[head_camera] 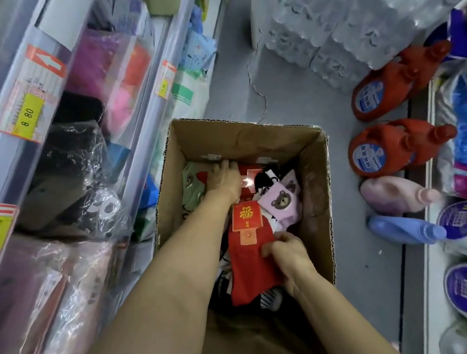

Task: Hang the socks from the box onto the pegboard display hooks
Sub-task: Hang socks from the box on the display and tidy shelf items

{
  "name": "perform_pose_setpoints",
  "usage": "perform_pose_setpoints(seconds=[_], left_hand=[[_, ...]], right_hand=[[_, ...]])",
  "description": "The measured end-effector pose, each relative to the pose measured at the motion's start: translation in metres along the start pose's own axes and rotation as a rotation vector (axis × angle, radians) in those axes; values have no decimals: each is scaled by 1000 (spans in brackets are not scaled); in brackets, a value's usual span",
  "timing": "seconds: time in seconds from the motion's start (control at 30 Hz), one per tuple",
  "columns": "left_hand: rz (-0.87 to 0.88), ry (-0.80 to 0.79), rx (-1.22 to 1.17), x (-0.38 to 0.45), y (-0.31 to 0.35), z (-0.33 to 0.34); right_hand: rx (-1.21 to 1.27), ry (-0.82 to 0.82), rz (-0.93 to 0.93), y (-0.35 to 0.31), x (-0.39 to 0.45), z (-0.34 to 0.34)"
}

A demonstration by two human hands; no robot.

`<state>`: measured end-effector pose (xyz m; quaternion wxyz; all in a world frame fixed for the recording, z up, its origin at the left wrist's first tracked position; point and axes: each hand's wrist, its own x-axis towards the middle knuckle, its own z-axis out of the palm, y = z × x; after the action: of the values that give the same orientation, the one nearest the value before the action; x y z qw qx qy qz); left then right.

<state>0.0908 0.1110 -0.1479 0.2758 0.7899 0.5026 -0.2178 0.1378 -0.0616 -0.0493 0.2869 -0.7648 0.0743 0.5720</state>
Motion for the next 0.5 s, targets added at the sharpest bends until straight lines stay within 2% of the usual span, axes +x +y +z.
perform_pose_setpoints(seconds=[0.1, 0.2, 0.3, 0.5], left_hand=[[11, 102, 116, 2, -5, 13], [34, 170, 111, -3, -8, 12], [54, 250, -4, -20, -7, -4], [-49, 329, -288, -85, -3, -45]], right_hand=[[-13, 12, -3, 1, -2, -1], [0, 2, 7, 1, -5, -1], [31, 12, 27, -3, -13, -2], [174, 51, -26, -7, -35, 0]])
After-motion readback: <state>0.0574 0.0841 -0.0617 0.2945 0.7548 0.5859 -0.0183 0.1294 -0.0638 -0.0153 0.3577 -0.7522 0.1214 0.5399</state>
